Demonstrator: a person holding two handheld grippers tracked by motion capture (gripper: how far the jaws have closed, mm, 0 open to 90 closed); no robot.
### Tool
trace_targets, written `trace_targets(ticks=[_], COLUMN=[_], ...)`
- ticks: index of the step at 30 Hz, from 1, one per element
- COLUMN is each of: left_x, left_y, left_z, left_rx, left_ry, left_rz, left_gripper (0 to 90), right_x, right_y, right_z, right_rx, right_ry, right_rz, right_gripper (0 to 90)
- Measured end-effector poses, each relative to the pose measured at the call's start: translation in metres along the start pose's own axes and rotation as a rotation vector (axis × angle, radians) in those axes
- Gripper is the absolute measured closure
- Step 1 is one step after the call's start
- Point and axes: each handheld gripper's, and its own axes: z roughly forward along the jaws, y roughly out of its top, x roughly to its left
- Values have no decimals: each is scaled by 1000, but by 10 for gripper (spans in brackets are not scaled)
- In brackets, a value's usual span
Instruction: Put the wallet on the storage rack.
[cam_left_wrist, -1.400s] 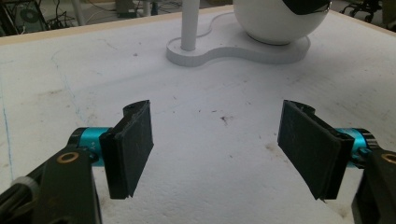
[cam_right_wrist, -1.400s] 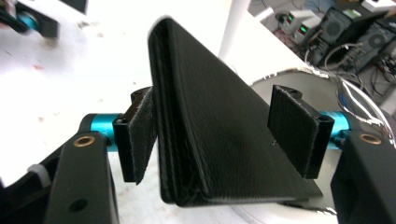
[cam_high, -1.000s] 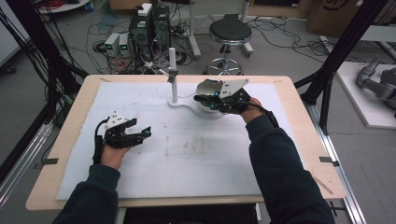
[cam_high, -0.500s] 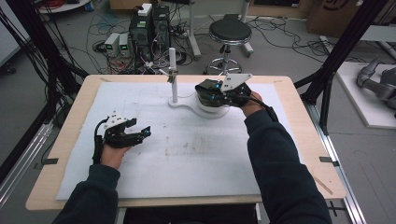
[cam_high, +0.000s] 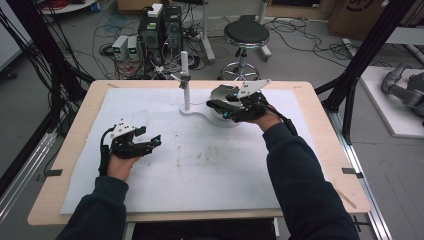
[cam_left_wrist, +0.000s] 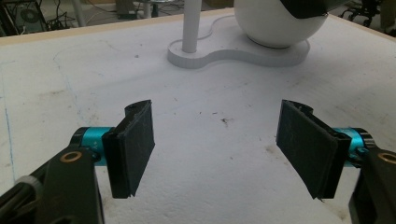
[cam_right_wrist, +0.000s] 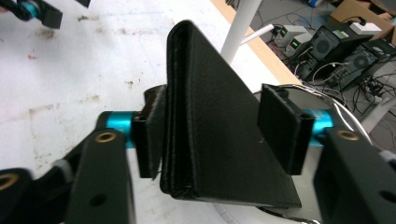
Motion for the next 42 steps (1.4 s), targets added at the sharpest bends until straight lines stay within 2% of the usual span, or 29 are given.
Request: trace_targets(ticks=[4,7,11,16,19,23,24,25,27,29,31,35,37,39,42], left_x=[0,-1,-1,-1,-1,-1,0,0,2,4,4,5,6,5,5], left_y=[0,0,0,0,0,0,1,1,1,2,2,2,2,2,2], left_z=[0,0,0,0,0,0,0,0,0,0,0,0,1,1,1], left_rx=[-3,-1,1,2,0,-9,-14,-22,-32,-50,-59,-65,-64,-58,-59], left_ry=[0,-2,0,0,-2,-4,-5,3,12,6,6,14,16,16,14], left_rz=[2,6,7,6,5,5,4,-5,-24,-47,-50,-52,-57,-52,-49], left_gripper=[276,277,276,277,277,276,266,246,208,198,198,199,200,201,202], right_x=[-2,-3,-4,-3,-1,0,1,2,5,9,14,26,29,30,33], right_y=[1,0,-2,-2,-6,-19,-24,-31,-42,-56,-71,-100,-110,-115,-115], right_z=[-9,-17,-28,-31,-34,-43,-48,-54,-64,-74,-85,-101,-104,-103,-100], right_rx=[-31,-40,-41,-36,-64,-43,-55,-71,-64,-57,-44,-30,-38,-35,-34], right_ry=[-30,-51,-57,-53,-67,-102,-113,-131,-160,-196,-227,-277,-278,-282,-279], right_rz=[39,46,78,76,86,142,163,185,213,252,282,305,330,344,335], right_gripper=[314,314,311,308,308,263,263,259,229,223,217,217,218,218,218])
